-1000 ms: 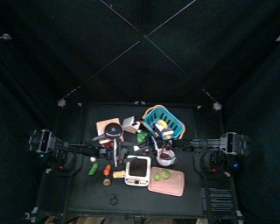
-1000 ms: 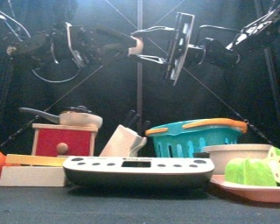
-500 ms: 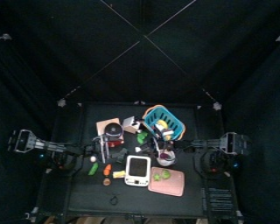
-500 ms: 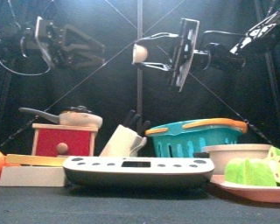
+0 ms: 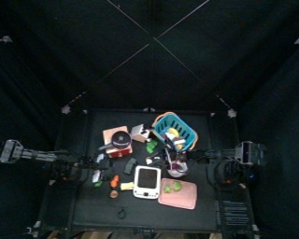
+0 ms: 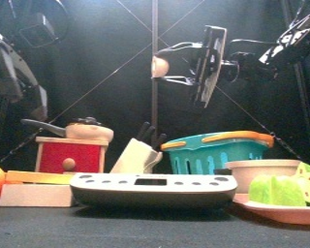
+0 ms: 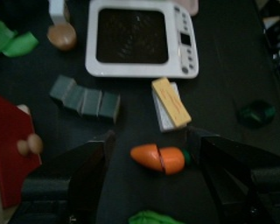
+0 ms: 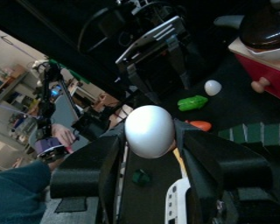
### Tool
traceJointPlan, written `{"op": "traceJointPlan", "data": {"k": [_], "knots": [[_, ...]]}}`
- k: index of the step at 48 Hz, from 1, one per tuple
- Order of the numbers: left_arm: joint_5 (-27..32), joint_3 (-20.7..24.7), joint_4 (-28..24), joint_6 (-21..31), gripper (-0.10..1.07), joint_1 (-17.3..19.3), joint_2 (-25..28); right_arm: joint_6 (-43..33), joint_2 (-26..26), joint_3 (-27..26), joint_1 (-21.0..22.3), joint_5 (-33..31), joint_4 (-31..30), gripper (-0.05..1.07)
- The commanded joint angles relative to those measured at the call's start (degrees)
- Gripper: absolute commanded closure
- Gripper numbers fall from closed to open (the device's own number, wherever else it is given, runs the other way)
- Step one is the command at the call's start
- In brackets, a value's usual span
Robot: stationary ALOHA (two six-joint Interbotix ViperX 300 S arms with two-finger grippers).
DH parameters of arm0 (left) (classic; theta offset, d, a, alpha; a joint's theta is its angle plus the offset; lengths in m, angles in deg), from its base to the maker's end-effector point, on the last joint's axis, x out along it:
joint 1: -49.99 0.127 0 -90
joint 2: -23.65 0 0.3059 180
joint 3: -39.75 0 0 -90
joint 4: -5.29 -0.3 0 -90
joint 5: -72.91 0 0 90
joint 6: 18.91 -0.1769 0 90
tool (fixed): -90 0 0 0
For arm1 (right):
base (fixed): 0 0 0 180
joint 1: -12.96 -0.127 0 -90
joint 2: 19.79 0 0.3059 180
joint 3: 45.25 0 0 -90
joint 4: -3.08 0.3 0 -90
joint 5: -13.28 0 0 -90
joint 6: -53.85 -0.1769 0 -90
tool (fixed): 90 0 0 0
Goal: Grab other egg half
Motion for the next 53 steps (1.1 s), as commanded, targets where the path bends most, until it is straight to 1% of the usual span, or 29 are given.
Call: {"op": "traceJointPlan", "data": {"k": [1,5,10,17,19,22,29,34,41,47,53], "knots": [[3.6,0.26,0.7,0.88,0.0,0.7,0.09,0.18,1.14,-0.44,0.0,-0.35,0.09,0.38],[6.68,0.0,0.7,2.72,0.0,1.67,0.09,0.18,1.14,-0.53,-0.09,-0.79,0.09,0.38],[9.84,-0.09,-1.93,5.8,0.0,2.99,0.09,0.18,0.7,-0.79,-0.09,-0.97,0.09,0.38],[13.54,-0.09,-10.72,11.6,0.0,4.31,0.0,0.18,0.09,-1.23,-0.09,-0.97,0.09,0.38],[14.41,-0.26,-14.33,14.06,0.0,4.57,0.0,0.18,-0.26,-1.41,-0.18,-1.05,0.09,0.38],[14.77,-0.53,-17.84,16.96,0.0,4.57,0.09,0.18,-0.53,-1.58,-0.18,-0.97,0.09,0.38],[14.33,-0.97,-22.15,21.97,0.0,3.78,0.09,0.18,-1.05,-1.85,-0.18,-0.97,0.0,0.38],[14.15,-1.05,-23.29,23.12,0.0,3.69,0.18,0.18,-1.14,-1.93,-0.18,-0.97,0.0,0.38],[14.15,-1.05,-22.32,23.29,0.0,3.69,1.23,0.26,-1.14,-1.93,-0.18,-1.05,-0.18,0.38],[14.06,-0.79,-20.3,23.29,0.0,3.69,3.87,0.26,-1.14,-1.93,-0.26,-0.97,-0.79,0.38],[13.97,-0.53,-19.86,23.38,0.0,3.96,7.82,0.26,-1.23,-1.93,-0.35,-1.05,-0.88,0.38]]}}
